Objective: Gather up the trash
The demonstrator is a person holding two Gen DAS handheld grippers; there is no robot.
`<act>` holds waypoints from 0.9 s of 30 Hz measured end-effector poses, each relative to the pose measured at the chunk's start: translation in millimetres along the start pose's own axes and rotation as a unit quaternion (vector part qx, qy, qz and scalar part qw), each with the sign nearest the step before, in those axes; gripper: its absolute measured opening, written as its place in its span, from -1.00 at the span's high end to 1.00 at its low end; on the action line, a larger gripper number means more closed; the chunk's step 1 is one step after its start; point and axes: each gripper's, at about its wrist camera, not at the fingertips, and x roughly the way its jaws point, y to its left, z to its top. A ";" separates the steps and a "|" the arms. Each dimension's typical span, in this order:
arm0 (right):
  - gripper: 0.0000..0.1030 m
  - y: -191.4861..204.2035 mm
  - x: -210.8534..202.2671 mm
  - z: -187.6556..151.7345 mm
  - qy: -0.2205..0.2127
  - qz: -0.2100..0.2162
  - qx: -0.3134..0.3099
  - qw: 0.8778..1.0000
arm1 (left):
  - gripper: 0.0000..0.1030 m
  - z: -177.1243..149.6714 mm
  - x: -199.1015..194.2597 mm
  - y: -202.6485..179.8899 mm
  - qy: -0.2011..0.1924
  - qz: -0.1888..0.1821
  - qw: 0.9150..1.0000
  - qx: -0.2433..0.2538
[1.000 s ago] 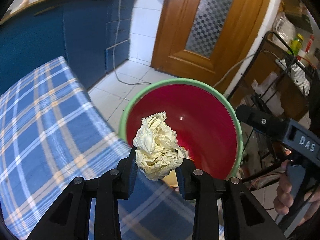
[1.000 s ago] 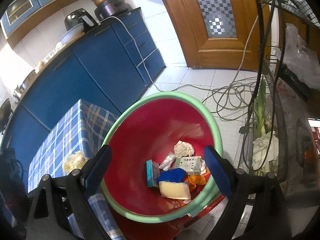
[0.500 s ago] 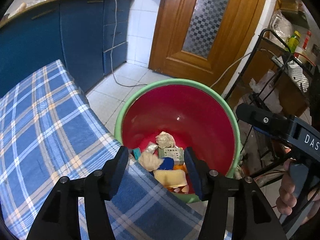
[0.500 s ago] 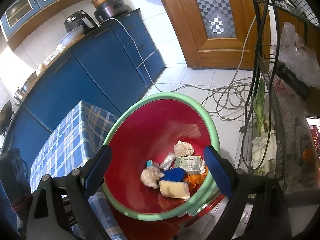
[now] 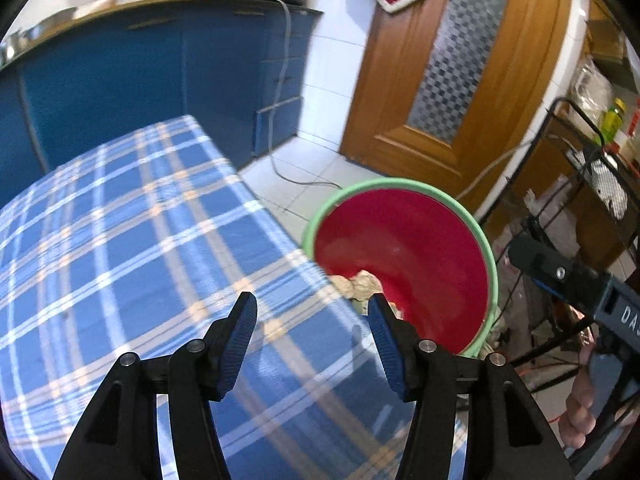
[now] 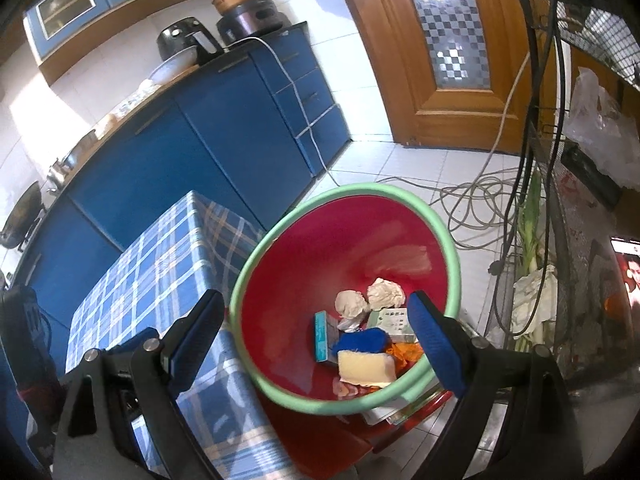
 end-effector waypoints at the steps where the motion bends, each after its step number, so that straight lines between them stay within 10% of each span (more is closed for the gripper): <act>1: -0.79 3.7 -2.4 -1.9 -0.003 0.000 -0.004 1.000 | -0.15 -0.7 -3.0 2.5 -0.002 0.003 1.000 -0.004; 27: -0.87 77.3 -44.9 -67.6 -0.008 0.036 -0.105 0.994 | -0.30 -38.9 -104.3 50.6 -0.073 0.104 0.989 -0.076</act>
